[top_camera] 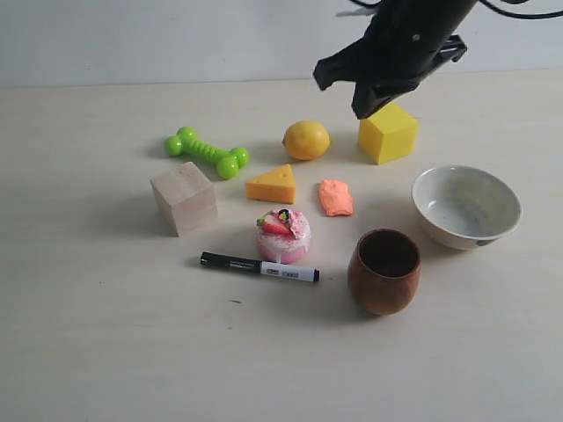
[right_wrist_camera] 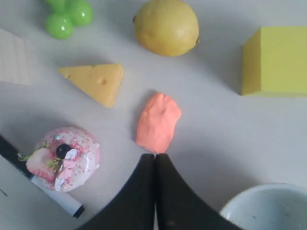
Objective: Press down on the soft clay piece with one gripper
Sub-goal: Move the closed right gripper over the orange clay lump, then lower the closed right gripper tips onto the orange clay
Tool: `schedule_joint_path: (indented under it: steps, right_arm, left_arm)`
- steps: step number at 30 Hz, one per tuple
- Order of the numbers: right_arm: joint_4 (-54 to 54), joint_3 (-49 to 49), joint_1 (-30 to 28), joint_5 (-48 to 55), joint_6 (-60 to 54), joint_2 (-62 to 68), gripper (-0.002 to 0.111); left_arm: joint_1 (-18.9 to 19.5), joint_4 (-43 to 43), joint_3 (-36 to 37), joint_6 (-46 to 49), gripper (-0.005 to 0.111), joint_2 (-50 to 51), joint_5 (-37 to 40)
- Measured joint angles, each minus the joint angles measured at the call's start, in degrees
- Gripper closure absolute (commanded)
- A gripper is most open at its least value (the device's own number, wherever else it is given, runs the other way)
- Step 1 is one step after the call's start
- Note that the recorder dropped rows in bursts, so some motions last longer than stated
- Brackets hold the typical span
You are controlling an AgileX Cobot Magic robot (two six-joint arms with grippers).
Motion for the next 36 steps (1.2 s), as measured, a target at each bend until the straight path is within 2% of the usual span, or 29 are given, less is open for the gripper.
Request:
schedule_joint_path:
  steps: [3,9,36]
  right_arm:
    - [-3.2,-0.1,3.1,-0.3,1.6,3.3,0.108]
    - [-7.4,-0.1,3.3,-0.3,5.4,7.3,0.108]
    - [-5.1,-0.1,3.2,-5.1,10.1,13.8,0.108]
  left_arm:
    - [0.0,0.0,0.0,0.0,0.107,0.0,0.0]
    - [0.0,0.0,0.0,0.0,0.107,0.0,0.0]
    - [0.0,0.0,0.0,0.0,0.107,0.0,0.0]
